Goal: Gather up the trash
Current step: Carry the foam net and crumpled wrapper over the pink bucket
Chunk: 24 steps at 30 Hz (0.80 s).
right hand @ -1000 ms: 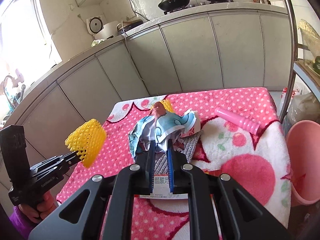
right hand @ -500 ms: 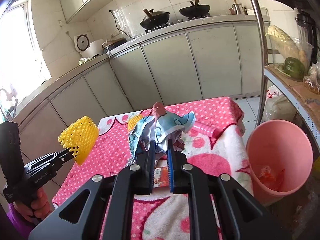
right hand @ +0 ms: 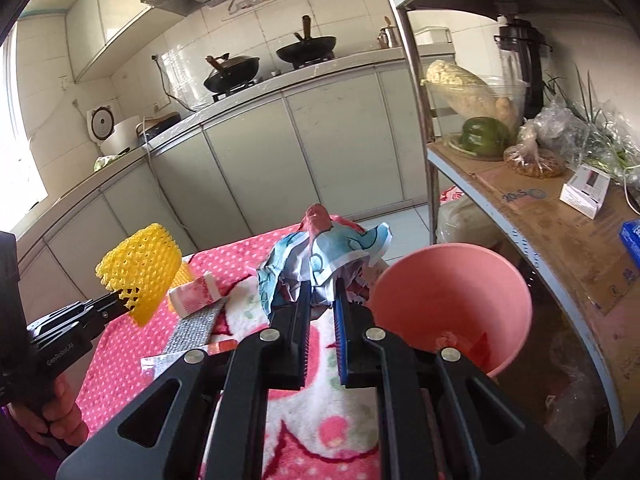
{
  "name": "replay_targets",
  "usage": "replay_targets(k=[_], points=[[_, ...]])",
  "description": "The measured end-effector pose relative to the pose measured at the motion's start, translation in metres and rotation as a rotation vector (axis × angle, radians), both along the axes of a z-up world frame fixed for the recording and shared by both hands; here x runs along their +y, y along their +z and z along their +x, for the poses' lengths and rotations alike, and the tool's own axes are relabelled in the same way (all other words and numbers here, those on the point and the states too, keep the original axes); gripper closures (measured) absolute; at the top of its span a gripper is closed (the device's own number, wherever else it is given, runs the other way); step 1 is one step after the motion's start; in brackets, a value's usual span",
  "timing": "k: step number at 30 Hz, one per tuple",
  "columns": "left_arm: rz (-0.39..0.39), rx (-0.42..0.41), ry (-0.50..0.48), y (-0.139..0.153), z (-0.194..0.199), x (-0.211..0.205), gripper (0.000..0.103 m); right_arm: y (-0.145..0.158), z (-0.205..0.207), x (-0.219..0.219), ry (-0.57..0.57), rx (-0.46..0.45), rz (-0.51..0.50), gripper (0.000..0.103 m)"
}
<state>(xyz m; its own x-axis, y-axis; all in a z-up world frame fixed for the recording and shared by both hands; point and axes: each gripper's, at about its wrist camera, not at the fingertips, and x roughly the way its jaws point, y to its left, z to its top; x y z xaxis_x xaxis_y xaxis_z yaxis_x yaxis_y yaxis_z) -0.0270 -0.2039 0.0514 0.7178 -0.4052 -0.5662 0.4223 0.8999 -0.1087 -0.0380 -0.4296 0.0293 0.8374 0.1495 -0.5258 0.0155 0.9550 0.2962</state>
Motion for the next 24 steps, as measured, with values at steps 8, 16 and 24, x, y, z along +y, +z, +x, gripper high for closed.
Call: replay_targets(k=[8,16,24], points=[[0.004,0.036,-0.087,-0.009,0.021,-0.058,0.099,-0.015,0.000,-0.036,-0.087,0.027,-0.021,0.092],[0.040,0.066,-0.166,-0.027,0.040,-0.114,0.099,-0.031,0.003,-0.064,-0.151,0.072,-0.066,0.092],[0.070,0.146,-0.226,-0.057,0.064,-0.158,0.098,-0.061,0.020,-0.074,-0.167,0.152,-0.081,0.092]])
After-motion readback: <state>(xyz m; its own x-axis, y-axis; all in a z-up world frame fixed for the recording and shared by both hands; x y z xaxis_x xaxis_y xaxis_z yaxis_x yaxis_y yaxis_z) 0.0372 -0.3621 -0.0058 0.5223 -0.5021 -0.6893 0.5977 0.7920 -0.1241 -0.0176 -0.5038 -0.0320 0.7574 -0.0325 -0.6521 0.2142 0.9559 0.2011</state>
